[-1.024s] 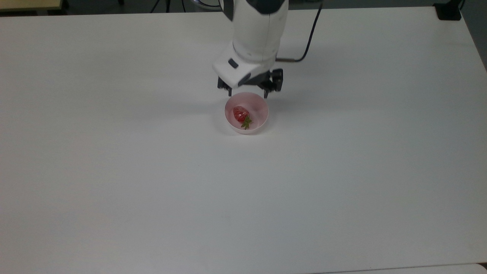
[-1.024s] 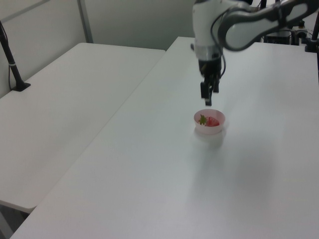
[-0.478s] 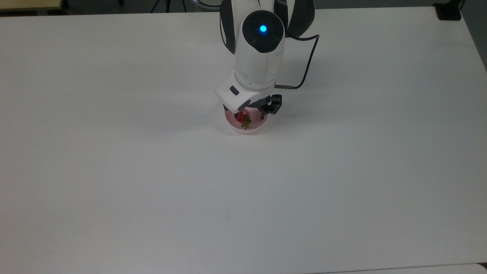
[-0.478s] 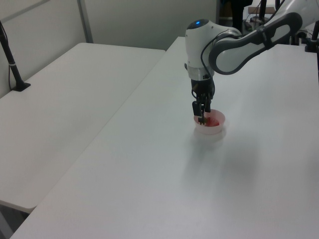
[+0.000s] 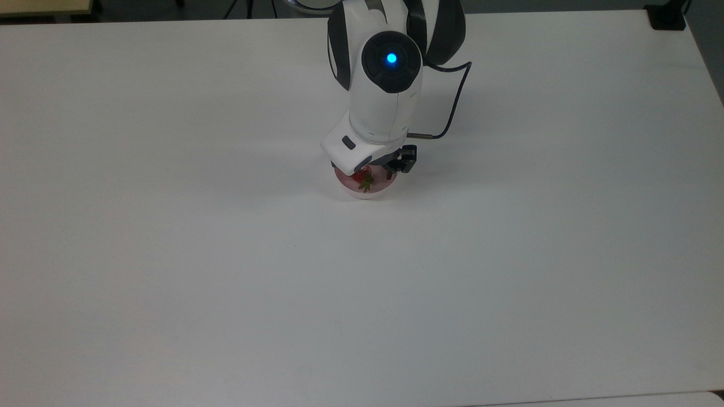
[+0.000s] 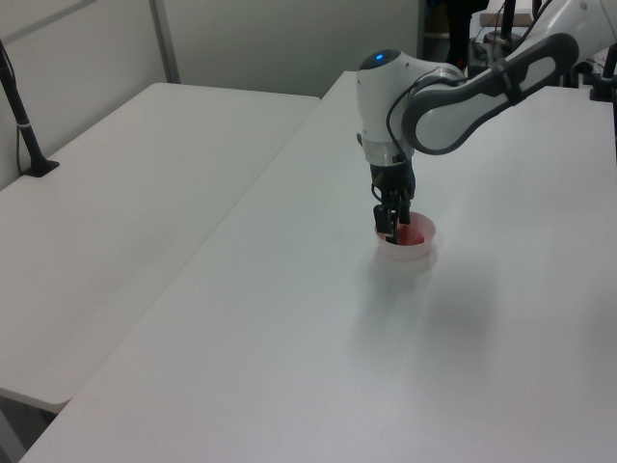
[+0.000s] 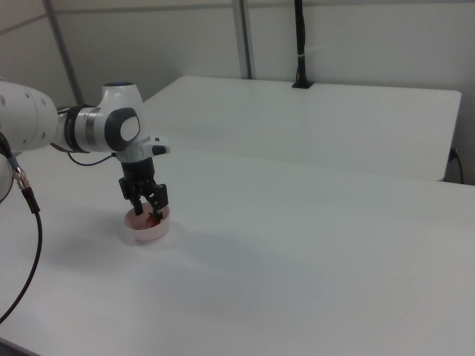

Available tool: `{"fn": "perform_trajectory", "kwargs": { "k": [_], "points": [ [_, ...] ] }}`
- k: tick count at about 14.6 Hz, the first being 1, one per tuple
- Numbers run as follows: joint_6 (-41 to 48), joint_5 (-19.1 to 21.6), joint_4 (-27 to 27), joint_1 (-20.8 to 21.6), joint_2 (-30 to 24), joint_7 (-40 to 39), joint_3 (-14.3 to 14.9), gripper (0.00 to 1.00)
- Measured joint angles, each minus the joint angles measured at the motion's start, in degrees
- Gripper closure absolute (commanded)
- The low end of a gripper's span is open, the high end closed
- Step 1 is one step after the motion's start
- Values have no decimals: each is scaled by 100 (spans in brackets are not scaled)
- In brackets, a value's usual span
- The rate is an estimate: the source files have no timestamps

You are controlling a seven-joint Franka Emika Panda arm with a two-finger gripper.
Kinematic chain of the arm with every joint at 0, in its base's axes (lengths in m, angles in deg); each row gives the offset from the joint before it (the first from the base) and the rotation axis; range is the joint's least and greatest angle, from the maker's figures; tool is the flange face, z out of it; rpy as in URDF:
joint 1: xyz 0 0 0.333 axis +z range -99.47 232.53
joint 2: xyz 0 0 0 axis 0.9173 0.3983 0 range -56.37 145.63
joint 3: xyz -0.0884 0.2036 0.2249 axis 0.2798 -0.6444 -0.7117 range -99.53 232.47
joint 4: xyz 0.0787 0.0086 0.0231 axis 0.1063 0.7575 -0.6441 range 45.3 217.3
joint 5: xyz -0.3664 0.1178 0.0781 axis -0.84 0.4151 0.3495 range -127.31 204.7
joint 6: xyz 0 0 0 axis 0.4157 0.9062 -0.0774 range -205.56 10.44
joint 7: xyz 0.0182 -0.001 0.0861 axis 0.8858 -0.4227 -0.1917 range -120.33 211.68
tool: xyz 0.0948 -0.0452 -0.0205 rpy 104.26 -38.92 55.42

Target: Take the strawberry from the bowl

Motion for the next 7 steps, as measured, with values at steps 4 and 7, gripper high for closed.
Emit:
{"fn": "perform_trajectory", "kwargs": {
  "k": [4,7],
  "points": [
    [0,-127,31,37,143,0,-20,35],
    [-6,-259,6,84,205,2,-26,47]
  ]
}}
